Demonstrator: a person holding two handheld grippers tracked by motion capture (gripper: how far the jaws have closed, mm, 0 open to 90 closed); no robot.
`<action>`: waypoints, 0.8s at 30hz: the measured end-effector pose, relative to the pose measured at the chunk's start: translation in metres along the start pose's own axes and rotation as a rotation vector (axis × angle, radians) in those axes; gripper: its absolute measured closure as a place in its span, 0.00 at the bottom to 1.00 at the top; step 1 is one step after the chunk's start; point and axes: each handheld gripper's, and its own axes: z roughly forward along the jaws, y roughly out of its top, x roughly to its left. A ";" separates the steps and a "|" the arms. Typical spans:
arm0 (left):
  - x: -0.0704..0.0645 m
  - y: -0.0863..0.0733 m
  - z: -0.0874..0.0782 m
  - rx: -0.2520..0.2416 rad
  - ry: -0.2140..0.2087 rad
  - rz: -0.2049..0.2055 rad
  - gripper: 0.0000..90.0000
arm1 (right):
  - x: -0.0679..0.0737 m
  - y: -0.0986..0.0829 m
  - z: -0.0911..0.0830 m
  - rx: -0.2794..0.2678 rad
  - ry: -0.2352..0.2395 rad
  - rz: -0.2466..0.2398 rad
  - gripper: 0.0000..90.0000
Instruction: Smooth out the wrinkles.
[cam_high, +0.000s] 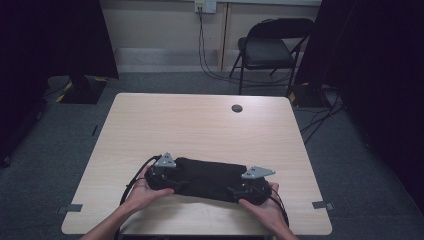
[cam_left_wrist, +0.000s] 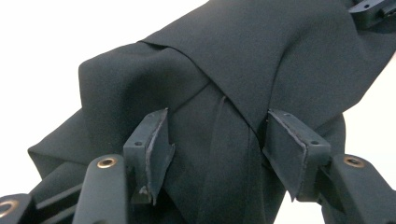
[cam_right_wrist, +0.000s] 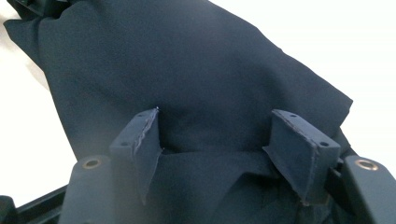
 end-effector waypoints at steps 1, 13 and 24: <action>0.002 0.001 0.002 -0.002 0.007 -0.007 0.45 | -0.002 0.001 0.002 -0.001 -0.005 -0.004 0.37; 0.028 0.004 0.015 -0.034 0.060 -0.045 0.50 | -0.026 0.011 0.031 -0.080 -0.029 -0.017 0.38; 0.039 0.007 0.009 -0.104 0.106 -0.092 0.49 | -0.041 0.029 0.042 -0.104 -0.038 0.009 0.37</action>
